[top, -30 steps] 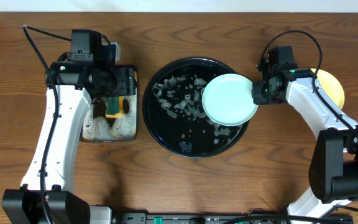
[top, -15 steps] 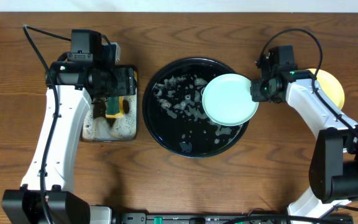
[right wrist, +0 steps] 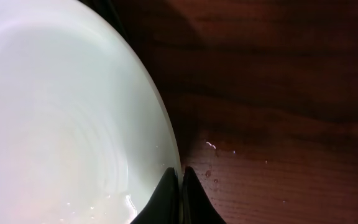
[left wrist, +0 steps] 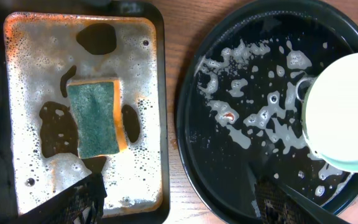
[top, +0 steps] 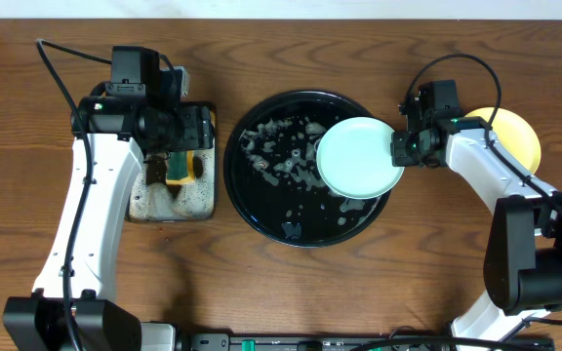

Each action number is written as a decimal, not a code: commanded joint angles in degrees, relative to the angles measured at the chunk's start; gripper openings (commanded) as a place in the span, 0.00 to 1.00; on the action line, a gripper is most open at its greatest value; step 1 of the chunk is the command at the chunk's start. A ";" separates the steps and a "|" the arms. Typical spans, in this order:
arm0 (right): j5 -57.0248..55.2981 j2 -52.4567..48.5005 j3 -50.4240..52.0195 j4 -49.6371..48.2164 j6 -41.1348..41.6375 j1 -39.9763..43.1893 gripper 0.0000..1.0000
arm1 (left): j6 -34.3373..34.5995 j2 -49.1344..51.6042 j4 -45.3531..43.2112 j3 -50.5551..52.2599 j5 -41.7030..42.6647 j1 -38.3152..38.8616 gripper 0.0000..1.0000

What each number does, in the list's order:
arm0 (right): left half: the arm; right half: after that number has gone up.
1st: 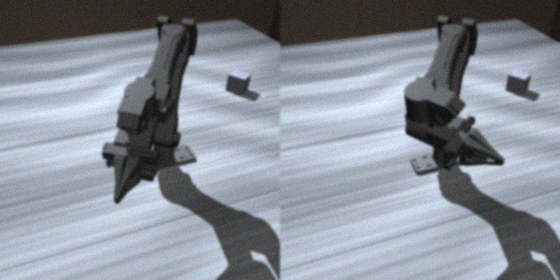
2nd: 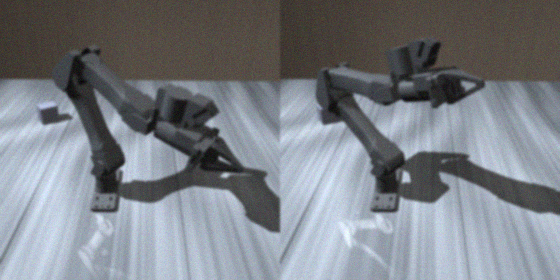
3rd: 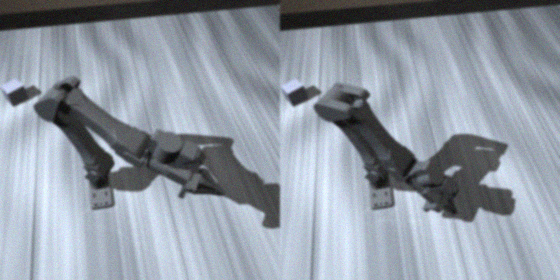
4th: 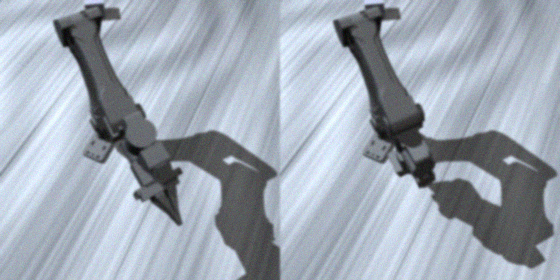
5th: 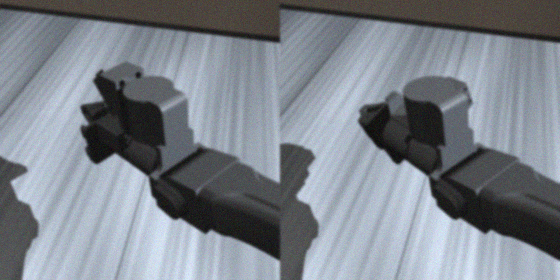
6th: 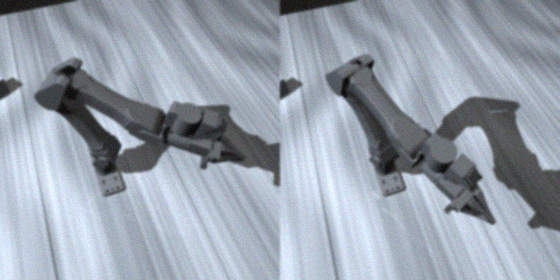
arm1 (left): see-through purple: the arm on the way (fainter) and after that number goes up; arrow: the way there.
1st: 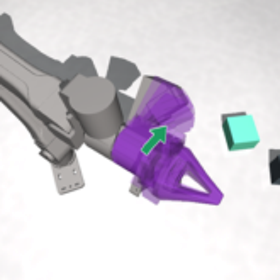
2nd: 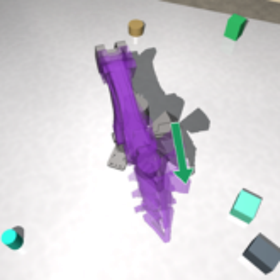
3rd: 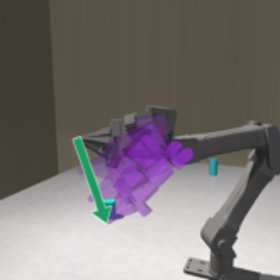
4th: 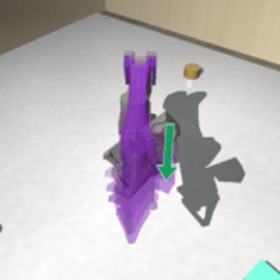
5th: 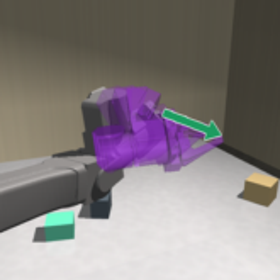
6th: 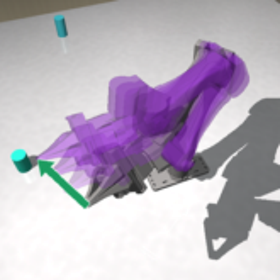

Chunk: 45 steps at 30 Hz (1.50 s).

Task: Clean dirty plates on tray and stack at the side

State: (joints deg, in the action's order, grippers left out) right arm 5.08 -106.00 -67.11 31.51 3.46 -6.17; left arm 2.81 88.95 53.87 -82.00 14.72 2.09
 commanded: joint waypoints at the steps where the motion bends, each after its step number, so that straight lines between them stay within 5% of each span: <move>1: -0.50 -0.07 0.42 0.42 0.66 1.03 0.01 | 0.26 0.13 0.33 -0.72 0.28 0.13 0.79; 15: 15.04 6.29 0.42 0.70 3.10 16.63 0.01 | 0.24 0.13 0.26 -0.72 0.28 0.13 0.79; 32: 5.73 6.23 0.42 0.90 10.23 40.70 0.01 | 0.26 0.13 0.31 -0.72 0.31 0.13 0.79; 43: 4.39 3.98 0.48 -0.94 9.86 43.25 0.01 | 0.26 0.13 0.33 -0.72 0.31 0.13 0.79; 45: 5.81 3.37 0.48 -2.99 9.75 43.23 0.15 | 0.24 0.13 0.35 -0.72 0.31 0.13 0.79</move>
State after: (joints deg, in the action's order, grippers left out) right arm 10.35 -101.10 -66.94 30.20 12.32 37.01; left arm 2.81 88.95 53.87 -82.00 14.72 2.09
